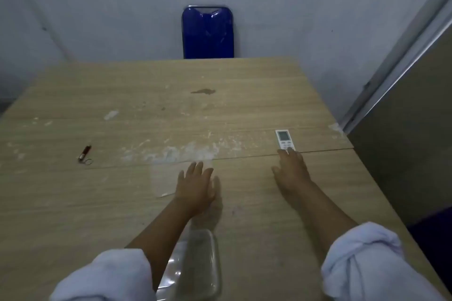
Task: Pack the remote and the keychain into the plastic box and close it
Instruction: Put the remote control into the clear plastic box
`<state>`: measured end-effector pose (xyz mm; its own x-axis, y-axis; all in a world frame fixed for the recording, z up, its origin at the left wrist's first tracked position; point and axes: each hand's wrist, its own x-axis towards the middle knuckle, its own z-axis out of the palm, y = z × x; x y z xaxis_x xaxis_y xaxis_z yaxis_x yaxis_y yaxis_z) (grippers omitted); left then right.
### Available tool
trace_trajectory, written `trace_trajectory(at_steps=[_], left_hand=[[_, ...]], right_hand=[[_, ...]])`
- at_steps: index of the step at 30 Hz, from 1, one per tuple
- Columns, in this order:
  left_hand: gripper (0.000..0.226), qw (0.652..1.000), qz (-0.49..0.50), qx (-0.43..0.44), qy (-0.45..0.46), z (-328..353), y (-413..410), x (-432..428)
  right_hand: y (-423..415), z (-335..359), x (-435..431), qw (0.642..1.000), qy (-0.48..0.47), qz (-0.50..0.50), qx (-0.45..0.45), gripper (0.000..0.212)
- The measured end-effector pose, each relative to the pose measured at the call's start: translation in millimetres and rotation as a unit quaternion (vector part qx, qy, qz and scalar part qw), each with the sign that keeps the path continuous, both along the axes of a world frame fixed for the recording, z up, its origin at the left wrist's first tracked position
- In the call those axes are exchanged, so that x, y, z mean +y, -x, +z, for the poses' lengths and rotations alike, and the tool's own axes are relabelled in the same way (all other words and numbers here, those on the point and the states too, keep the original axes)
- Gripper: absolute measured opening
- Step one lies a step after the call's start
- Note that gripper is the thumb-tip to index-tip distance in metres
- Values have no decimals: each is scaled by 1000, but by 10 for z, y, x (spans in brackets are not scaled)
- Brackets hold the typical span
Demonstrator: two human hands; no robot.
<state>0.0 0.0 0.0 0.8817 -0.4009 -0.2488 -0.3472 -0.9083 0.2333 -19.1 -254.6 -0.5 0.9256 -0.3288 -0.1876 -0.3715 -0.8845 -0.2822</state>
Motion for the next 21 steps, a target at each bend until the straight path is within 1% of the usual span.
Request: trace_trajectory(at_steps=[4, 6, 10, 16, 21], left_hand=[[56, 1000, -1, -9, -15, -118, -87, -88], [55, 1000, -6, -13, -10, -170, -116, -133], [52, 999, -7, -44, 5, -241, -160, -153], [56, 999, -6, -51, 15, -271, -177, -97], [55, 997, 2, -64, 33, -206, -125, 16]], right_hand=[[-120, -97, -160, 998, -4, -49, -34, 53], [-188, -168, -195, 996, -20, -74, -44, 52], [-315, -252, -232, 991, -38, -113, -58, 55], [-353, -316, -134, 976, -51, -175, -117, 44], [-273, -264, 18, 973, -79, -180, -125, 46]])
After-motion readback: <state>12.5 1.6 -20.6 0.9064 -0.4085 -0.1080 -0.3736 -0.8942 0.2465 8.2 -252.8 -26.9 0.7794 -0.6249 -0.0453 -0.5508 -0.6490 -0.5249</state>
